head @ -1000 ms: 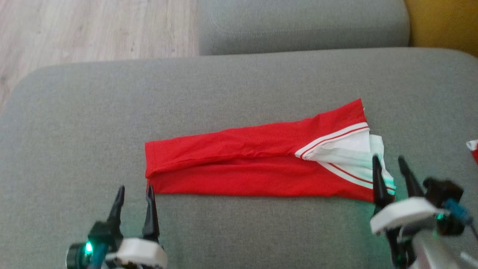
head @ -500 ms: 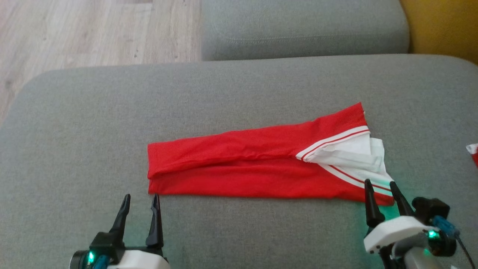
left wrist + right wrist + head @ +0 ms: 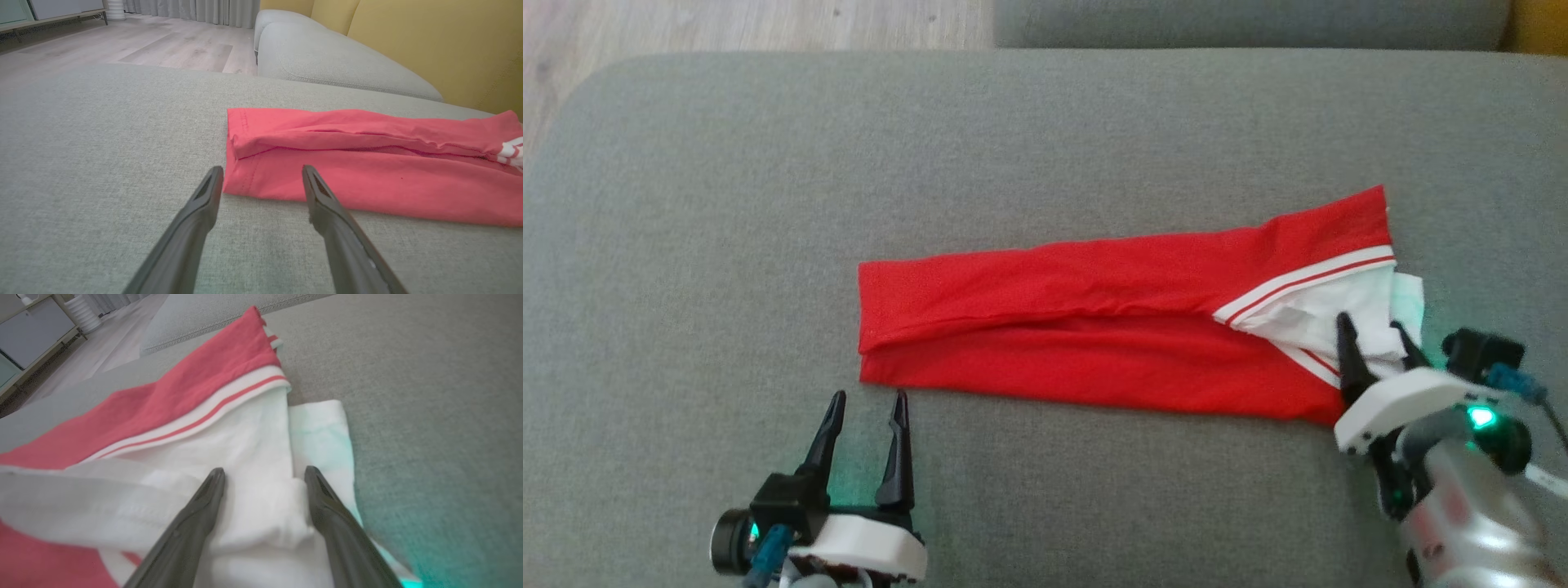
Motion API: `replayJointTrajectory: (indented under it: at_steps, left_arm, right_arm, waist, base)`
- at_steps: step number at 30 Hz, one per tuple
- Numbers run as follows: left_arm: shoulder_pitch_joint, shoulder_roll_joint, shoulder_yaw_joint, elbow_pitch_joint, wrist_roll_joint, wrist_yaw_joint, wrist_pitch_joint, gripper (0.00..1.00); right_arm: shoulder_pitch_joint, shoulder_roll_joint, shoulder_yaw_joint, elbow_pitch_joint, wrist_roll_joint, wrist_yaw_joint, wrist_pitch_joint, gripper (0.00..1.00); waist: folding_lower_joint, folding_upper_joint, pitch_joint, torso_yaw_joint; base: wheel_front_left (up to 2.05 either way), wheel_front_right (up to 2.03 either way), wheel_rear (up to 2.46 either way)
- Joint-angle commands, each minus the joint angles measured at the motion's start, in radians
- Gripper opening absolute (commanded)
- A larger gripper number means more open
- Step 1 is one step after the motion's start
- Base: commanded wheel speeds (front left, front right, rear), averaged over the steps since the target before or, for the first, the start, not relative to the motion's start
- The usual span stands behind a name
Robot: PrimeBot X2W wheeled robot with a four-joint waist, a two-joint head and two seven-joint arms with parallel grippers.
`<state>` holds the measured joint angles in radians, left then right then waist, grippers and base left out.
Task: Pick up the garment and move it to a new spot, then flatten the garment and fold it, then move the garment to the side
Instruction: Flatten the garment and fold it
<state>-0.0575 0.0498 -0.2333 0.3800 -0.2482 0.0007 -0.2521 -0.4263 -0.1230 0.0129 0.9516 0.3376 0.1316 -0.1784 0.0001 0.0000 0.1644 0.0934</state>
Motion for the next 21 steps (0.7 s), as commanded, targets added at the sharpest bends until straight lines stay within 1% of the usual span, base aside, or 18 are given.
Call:
replayJointTrajectory:
  at_steps: [1,7,10,11,12,13,16,17,21]
  left_arm:
    - [-0.039,0.001,0.021,-0.025,-0.007,0.009,-0.010,1.00]
    - [-0.048,0.001,0.017,-0.023,-0.015,0.015,-0.010,1.00]
    - [-0.052,0.001,0.011,-0.021,-0.018,0.017,-0.010,1.00]
    - [-0.054,0.001,0.008,-0.021,-0.020,0.019,-0.010,1.00]
    - [-0.056,0.001,0.006,-0.020,-0.021,0.020,-0.010,1.00]
    - [-0.058,0.001,0.003,-0.019,-0.022,0.020,-0.010,1.00]
    - [-0.063,0.001,0.000,-0.015,-0.025,0.021,-0.010,1.00]
    - [-0.063,0.001,-0.001,-0.011,-0.025,0.021,-0.010,1.00]
    - [-0.059,0.001,0.005,-0.004,-0.025,0.019,-0.010,1.00]
  right_arm:
    - [-0.019,-0.008,0.012,0.022,0.003,-0.001,-0.001,1.00]
    - [-0.039,0.000,-0.002,0.096,0.017,-0.001,-0.018,1.00]
    - [-0.050,0.013,0.016,0.125,0.035,-0.001,-0.005,1.00]
    - [-0.052,0.019,0.027,0.131,0.043,-0.001,0.004,0.71]
    - [-0.053,0.025,0.041,0.132,0.055,-0.001,0.013,0.13]
    - [-0.053,0.030,0.053,0.134,0.069,-0.001,0.022,0.00]
    - [-0.050,0.036,0.081,0.123,0.114,-0.001,0.022,0.00]
    - [-0.050,0.026,0.088,0.113,0.139,-0.001,-0.001,0.00]
    - [-0.057,-0.024,0.084,0.091,0.166,-0.001,-0.054,0.00]
  waist:
    - [-0.0001,0.0000,0.015,0.010]
    - [-0.0001,0.0000,0.027,0.012]
    - [-0.0001,0.0000,0.031,0.011]
    - [-0.0001,0.0000,0.031,0.011]
    - [-0.0001,0.0000,0.031,0.010]
    - [-0.0001,0.0000,0.032,0.010]
    - [-0.0001,0.0000,0.028,0.009]
    - [-0.0001,0.0000,0.022,0.009]
    - [-0.0001,0.0000,0.003,0.007]
  base:
    - [0.00,0.00,0.00]
    - [0.00,0.00,0.00]
    - [0.00,0.00,0.00]
    - [0.00,0.00,0.00]
    - [0.00,0.00,0.00]
    - [0.00,0.00,0.00]
    - [0.00,0.00,0.00]
    - [0.00,0.00,0.00]
    - [0.00,0.00,0.00]
